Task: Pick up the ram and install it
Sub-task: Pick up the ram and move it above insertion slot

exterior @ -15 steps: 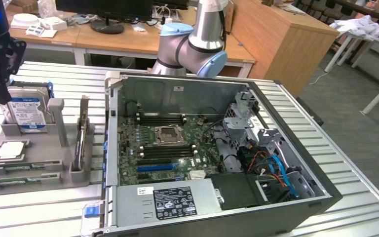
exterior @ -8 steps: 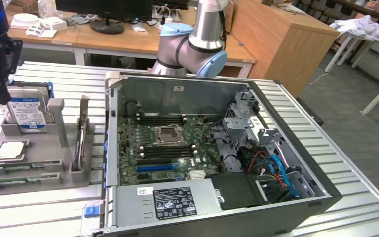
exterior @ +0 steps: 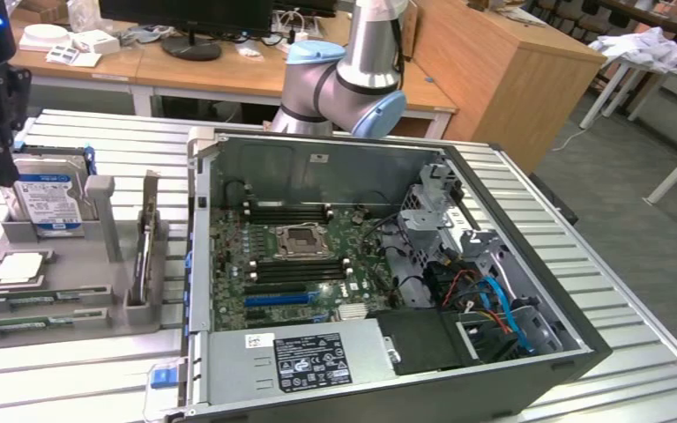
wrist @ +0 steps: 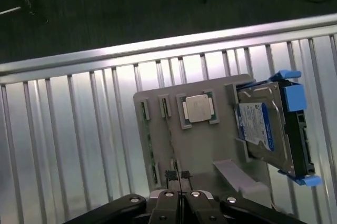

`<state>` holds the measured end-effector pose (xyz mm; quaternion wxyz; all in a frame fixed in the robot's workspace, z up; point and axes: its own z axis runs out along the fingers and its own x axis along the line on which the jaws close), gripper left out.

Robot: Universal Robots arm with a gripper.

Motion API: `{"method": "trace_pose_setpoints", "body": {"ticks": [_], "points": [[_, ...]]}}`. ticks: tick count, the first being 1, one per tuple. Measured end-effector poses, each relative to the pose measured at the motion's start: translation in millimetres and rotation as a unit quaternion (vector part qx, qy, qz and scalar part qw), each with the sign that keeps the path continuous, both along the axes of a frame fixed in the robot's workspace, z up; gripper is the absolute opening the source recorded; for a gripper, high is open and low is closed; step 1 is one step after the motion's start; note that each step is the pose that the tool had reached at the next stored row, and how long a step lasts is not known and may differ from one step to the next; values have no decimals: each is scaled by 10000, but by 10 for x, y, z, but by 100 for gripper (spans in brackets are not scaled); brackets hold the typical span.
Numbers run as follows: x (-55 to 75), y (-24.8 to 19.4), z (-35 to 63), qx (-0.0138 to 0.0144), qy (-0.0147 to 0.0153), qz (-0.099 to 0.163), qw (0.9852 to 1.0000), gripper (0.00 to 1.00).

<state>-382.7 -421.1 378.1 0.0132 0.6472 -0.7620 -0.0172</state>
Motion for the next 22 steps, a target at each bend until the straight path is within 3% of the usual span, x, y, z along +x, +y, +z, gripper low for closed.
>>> {"method": "trace_pose_setpoints", "body": {"ticks": [7,22], "points": [[0,0,-1,-3,0,515,9987,11],[0,0,-1,-4,0,559,9984,11]]}}
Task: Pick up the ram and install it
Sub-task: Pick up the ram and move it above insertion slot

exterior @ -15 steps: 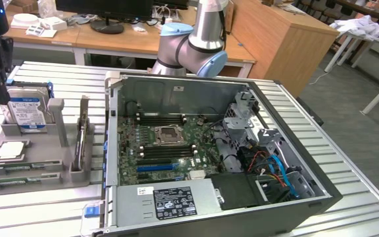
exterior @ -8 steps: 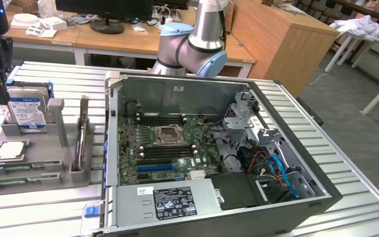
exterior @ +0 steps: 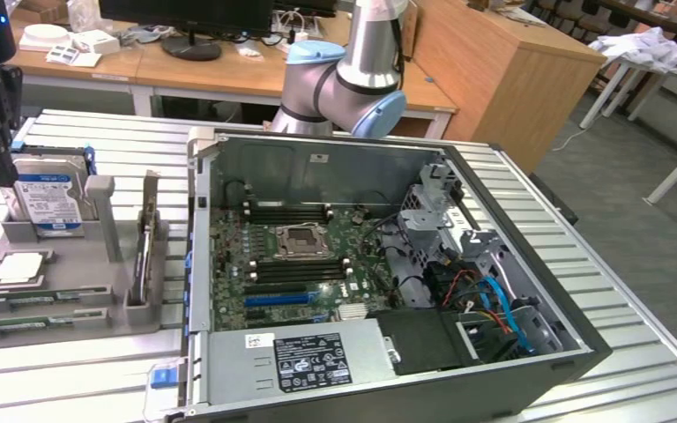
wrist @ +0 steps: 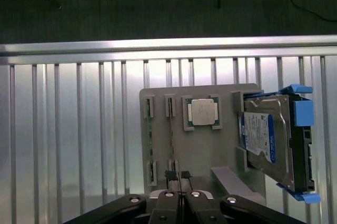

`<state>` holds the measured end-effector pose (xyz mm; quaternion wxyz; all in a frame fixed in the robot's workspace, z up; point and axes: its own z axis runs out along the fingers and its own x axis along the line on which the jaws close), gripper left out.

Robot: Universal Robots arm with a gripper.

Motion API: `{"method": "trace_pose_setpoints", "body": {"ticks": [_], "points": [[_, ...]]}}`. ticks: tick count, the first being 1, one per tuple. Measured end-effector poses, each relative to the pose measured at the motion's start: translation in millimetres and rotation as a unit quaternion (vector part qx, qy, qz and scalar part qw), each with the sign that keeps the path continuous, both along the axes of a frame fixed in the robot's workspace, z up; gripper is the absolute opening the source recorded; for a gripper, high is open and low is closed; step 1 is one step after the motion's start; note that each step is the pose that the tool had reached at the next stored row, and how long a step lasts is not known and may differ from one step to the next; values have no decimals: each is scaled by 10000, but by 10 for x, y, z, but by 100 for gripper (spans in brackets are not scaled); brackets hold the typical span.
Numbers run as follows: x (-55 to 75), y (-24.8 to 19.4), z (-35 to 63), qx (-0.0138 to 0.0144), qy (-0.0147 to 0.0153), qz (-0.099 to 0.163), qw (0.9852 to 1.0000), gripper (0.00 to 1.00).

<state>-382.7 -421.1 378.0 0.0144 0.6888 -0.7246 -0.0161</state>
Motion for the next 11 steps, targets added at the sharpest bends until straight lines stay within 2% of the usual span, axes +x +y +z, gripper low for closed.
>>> {"method": "trace_pose_setpoints", "body": {"ticks": [6,7,8,10,11], "points": [[0,0,0,0,0,0,10000,11],[0,0,0,0,0,0,10000,17],[0,0,0,0,0,0,10000,17],[0,0,0,0,0,0,10000,29],[0,0,0,0,0,0,10000,29]]}}
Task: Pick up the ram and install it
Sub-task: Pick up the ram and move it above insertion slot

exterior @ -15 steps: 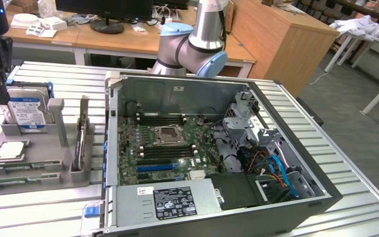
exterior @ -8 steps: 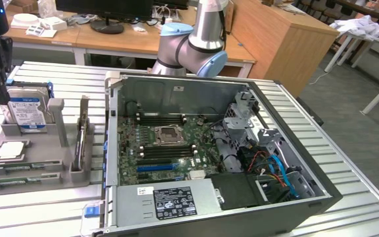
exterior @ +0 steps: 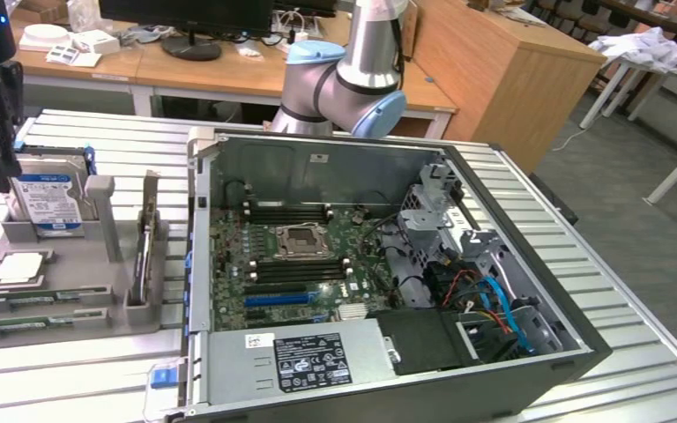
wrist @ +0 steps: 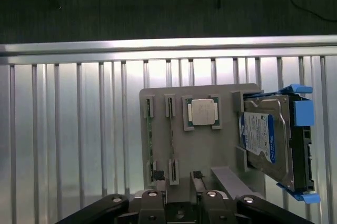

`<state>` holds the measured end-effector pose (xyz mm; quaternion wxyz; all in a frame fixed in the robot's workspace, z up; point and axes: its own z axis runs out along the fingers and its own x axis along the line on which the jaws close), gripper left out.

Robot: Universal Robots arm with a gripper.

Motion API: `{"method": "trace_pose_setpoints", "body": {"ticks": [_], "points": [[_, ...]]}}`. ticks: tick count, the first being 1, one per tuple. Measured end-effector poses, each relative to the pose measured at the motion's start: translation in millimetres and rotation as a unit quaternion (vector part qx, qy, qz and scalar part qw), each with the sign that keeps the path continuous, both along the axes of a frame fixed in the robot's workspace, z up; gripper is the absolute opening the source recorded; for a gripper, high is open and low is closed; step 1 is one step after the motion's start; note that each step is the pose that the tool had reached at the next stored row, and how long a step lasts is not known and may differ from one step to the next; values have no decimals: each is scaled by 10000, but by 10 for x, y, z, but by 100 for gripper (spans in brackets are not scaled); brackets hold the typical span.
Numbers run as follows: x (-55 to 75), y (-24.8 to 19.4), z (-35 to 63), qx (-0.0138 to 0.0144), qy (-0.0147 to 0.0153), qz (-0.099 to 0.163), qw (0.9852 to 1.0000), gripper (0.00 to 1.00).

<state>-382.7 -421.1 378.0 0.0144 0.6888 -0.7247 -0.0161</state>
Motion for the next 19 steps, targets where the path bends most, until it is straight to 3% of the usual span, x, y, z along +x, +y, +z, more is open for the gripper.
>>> {"method": "trace_pose_setpoints", "body": {"ticks": [1,7,19], "points": [[0,0,0,0,0,0,10000,36],[0,0,-18,2,-2,0,10000,36],[0,0,-231,4,-4,3,10000,36]]}}
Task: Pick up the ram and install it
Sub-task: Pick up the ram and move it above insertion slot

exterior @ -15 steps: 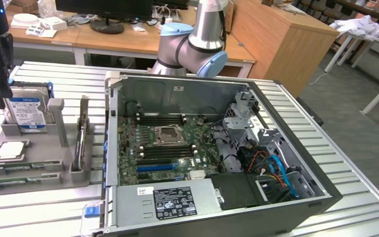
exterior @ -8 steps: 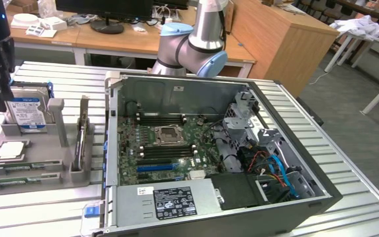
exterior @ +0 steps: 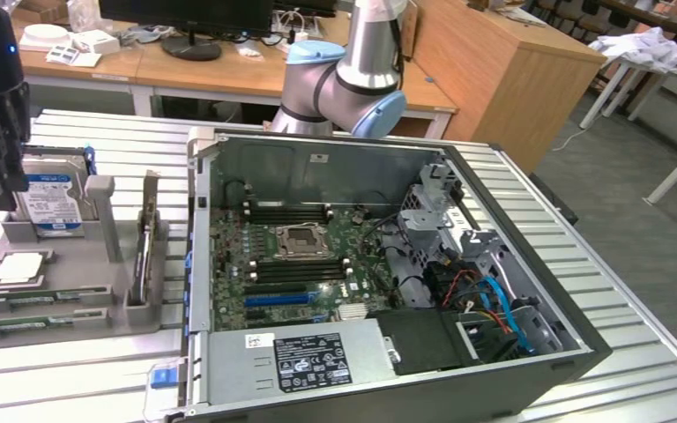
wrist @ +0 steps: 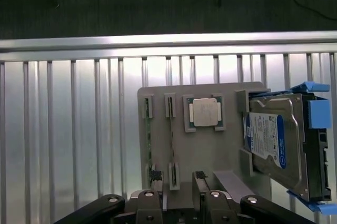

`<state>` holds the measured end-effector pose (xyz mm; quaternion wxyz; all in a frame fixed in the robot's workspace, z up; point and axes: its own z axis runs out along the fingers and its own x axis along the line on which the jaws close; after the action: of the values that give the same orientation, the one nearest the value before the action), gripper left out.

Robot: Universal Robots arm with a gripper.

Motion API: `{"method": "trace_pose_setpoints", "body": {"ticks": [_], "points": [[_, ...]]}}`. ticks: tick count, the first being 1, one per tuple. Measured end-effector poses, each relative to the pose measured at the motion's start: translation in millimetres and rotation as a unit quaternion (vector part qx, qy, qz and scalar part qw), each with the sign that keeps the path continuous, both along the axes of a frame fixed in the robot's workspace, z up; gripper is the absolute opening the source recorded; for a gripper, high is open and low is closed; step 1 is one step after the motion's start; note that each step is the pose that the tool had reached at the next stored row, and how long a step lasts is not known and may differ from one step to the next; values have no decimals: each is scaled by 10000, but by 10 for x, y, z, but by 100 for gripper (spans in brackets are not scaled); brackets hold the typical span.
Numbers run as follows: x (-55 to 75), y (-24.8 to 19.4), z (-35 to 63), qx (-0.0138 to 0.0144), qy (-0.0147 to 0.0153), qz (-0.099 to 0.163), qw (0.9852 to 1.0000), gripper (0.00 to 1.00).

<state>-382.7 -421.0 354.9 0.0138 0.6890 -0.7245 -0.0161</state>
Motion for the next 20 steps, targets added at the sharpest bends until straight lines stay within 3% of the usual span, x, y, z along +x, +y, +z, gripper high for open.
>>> {"method": "trace_pose_setpoints", "body": {"ticks": [20], "points": [[-1,0,-261,3,0,27,10000,36]]}}
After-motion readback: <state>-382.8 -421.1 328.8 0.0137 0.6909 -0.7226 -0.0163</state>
